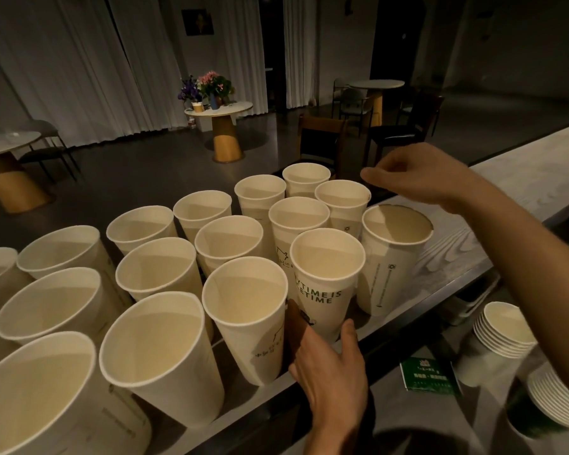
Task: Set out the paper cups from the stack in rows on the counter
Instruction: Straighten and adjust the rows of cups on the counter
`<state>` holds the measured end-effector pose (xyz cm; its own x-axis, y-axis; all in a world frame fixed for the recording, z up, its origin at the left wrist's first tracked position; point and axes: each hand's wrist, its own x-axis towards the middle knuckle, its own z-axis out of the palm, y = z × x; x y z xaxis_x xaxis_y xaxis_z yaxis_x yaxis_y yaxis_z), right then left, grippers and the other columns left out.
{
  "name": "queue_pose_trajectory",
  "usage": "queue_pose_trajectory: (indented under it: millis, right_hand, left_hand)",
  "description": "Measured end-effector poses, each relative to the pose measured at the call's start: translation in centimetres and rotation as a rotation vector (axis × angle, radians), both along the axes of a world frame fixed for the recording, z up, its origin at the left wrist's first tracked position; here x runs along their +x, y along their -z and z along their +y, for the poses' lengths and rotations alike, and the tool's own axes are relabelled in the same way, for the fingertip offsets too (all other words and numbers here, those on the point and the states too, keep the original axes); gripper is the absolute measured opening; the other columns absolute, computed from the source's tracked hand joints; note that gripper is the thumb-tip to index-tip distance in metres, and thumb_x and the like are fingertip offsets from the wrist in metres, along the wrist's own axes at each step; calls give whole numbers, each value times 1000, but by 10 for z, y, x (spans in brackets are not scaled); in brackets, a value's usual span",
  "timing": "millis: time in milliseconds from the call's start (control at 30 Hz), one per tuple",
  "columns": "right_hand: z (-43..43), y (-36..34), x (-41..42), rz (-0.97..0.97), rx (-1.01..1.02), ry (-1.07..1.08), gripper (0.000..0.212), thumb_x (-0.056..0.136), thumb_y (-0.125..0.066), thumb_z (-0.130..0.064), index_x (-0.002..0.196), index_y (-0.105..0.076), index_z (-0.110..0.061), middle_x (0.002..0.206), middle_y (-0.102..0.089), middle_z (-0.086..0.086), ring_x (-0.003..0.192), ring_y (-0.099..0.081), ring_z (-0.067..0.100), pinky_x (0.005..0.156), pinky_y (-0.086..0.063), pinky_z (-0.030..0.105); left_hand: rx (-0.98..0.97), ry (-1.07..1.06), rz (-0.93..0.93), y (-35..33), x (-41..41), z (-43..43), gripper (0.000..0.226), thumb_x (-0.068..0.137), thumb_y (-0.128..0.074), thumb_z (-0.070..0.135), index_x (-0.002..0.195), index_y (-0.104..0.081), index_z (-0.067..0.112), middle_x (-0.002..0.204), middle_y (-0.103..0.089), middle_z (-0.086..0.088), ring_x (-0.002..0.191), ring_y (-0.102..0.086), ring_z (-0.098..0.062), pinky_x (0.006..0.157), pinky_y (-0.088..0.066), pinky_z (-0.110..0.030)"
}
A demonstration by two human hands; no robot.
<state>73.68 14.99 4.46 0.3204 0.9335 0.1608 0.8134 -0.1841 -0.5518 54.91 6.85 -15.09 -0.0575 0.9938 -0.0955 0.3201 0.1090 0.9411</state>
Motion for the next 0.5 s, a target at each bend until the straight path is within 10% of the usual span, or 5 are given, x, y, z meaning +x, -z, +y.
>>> queue_pose_trajectory:
  millis: [267, 500]
  right_hand:
    - [-70, 32, 7, 316, 39, -119, 110, 62, -72, -84, 154, -38, -34, 151, -49, -8, 133, -46, 12, 101, -38, 33]
    - [-71, 22, -8, -25, 416, -134, 37, 93, -68, -37, 129, -63, -32, 128, -53, -14, 119, -48, 4, 93, -42, 20]
  left_hand:
    - [59, 47, 64, -6, -2, -4, 78, 94, -71, 45, 159, -32, 27, 151, -54, 11, 140, -49, -12, 119, -35, -43]
    - [76, 108, 70, -9, -7, -6, 86, 94, -72, 44, 162, -22, 35, 156, -48, 15, 146, -41, -9, 122, -24, -41]
